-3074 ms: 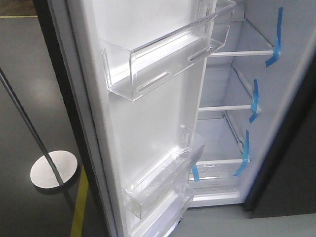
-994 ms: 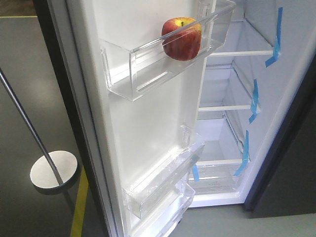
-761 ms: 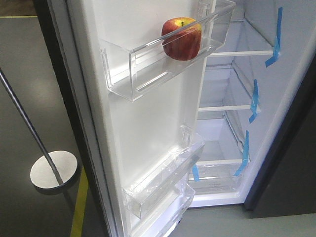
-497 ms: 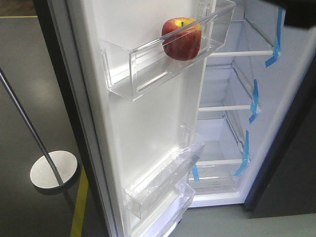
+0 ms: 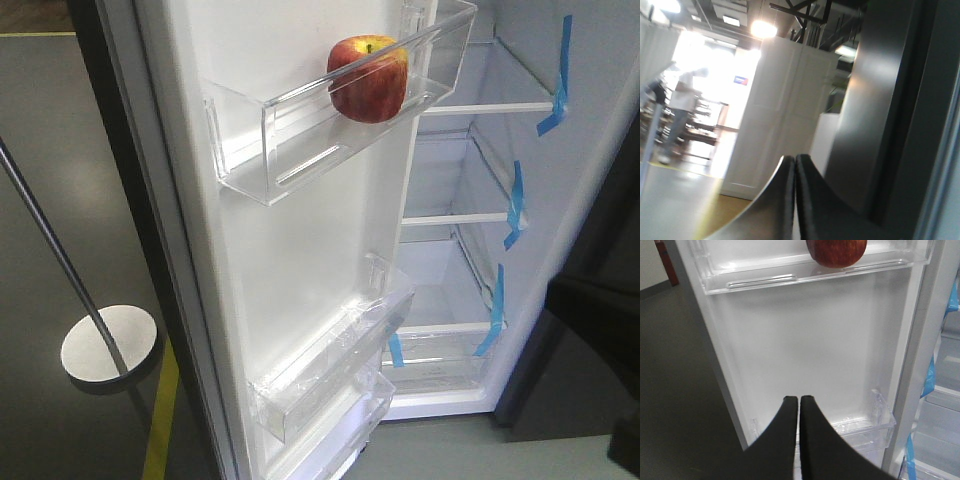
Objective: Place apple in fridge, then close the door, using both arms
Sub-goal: 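Withdraw the open right gripper up and away from the door bin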
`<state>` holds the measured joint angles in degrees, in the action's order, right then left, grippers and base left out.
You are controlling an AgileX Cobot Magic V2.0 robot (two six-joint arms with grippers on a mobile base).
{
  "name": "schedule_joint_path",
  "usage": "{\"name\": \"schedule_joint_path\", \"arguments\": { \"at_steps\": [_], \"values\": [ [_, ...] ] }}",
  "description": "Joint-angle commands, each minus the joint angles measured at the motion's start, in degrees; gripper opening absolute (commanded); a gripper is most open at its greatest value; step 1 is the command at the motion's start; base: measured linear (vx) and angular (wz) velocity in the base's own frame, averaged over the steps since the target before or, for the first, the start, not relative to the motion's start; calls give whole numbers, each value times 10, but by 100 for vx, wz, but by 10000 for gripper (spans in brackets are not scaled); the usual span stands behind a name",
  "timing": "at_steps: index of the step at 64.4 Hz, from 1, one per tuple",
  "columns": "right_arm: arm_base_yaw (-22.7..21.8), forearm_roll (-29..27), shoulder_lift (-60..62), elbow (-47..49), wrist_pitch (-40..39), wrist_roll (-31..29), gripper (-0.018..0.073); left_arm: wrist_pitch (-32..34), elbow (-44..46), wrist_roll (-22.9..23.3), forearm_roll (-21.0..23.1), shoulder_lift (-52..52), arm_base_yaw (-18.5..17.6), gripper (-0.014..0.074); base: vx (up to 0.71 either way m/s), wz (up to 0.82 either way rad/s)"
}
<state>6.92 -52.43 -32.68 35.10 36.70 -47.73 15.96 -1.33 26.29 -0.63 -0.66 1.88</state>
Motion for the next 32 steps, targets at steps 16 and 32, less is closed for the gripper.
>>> {"name": "schedule_joint_path", "arguments": {
  "at_steps": [16, 32],
  "values": [
    [-1, -17, 130, -31, -29, 41, -4, 139, 15, 476, 6, -8, -2, -6, 0, 0],
    [-1, -17, 133, -31, -29, 41, -4, 191, 90, 542, -42, -6, -2, -6, 0, 0]
  ]
}}
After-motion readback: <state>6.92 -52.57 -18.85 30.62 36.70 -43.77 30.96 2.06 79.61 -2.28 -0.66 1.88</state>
